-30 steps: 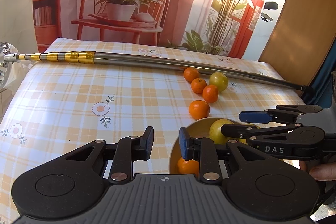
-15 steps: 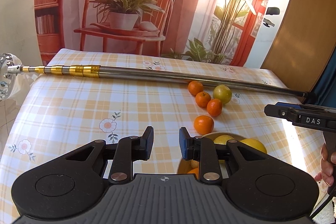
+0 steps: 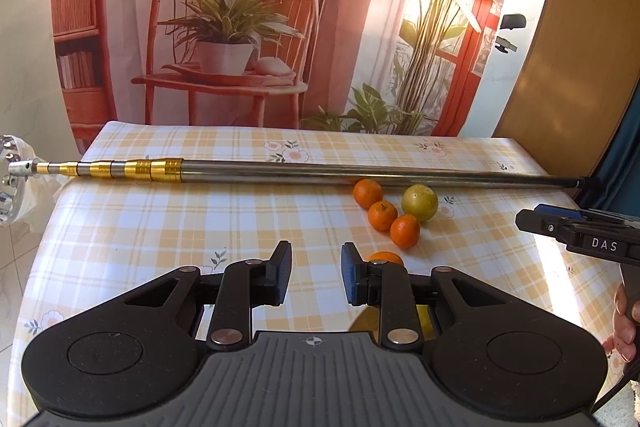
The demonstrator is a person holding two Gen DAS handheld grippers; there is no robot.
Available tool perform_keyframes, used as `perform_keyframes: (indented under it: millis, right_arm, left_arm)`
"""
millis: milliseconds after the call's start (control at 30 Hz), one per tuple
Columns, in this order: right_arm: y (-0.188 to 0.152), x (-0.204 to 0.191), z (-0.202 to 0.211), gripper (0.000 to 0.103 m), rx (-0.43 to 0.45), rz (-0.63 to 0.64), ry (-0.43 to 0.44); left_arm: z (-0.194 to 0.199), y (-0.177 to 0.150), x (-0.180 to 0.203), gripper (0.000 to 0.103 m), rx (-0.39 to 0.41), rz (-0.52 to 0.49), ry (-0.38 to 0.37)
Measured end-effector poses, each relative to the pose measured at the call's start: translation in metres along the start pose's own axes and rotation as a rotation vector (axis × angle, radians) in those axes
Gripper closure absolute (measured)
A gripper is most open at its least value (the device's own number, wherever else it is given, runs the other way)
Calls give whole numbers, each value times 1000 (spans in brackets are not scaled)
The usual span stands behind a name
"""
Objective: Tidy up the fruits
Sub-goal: 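Move both open tools back toward the remaining tangerines and lemon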
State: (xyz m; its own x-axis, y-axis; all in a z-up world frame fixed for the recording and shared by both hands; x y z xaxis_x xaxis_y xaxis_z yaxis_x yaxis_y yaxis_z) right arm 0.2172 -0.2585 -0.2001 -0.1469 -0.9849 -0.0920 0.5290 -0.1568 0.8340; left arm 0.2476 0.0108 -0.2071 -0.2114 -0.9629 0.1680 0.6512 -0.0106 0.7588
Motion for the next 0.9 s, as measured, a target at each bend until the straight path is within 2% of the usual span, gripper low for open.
perform_keyframes:
  millis: [167, 300, 533, 700, 767, 833, 900]
  right_arm:
    - [5, 9, 0, 58, 14, -25, -8]
    - [6, 13, -4, 58, 13, -33, -11]
    - [3, 19, -14, 58, -4, -44, -22]
    - [2, 27, -21, 58, -14, -63, -32]
    - [1, 28, -25, 58, -20, -71, -33]
    - [0, 29, -29, 58, -28, -79, -31]
    - [-2, 31, -33, 58, -35, -85, -29]
  left_arm:
    - [-3, 18, 3, 75, 20, -17, -8]
    - [-14, 23, 9, 75, 3, -16, -39]
    - [-56, 9, 19, 74, -87, 41, -121]
    - [-83, -3, 24, 74, -144, 40, -130]
    - [-93, -4, 26, 72, -165, 46, -136]
    - [-102, -7, 26, 59, -183, 55, -140]
    - [-110, -10, 27, 59, -204, 59, -145]
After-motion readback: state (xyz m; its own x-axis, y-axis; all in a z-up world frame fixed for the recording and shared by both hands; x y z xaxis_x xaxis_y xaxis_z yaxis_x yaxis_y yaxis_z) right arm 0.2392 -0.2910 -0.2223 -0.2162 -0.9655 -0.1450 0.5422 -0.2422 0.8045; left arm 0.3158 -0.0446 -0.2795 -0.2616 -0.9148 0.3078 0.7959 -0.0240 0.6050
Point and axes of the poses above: each gripper's, at about its wrist camera, not at the fingertips, and z roughly against the way its jaws point, x to its right, y to its top, the point moved 9 cm from there along -z, roughly the way its jaws point, and after that the axes turned 5 degrees about -y, right-handed, at the moved point
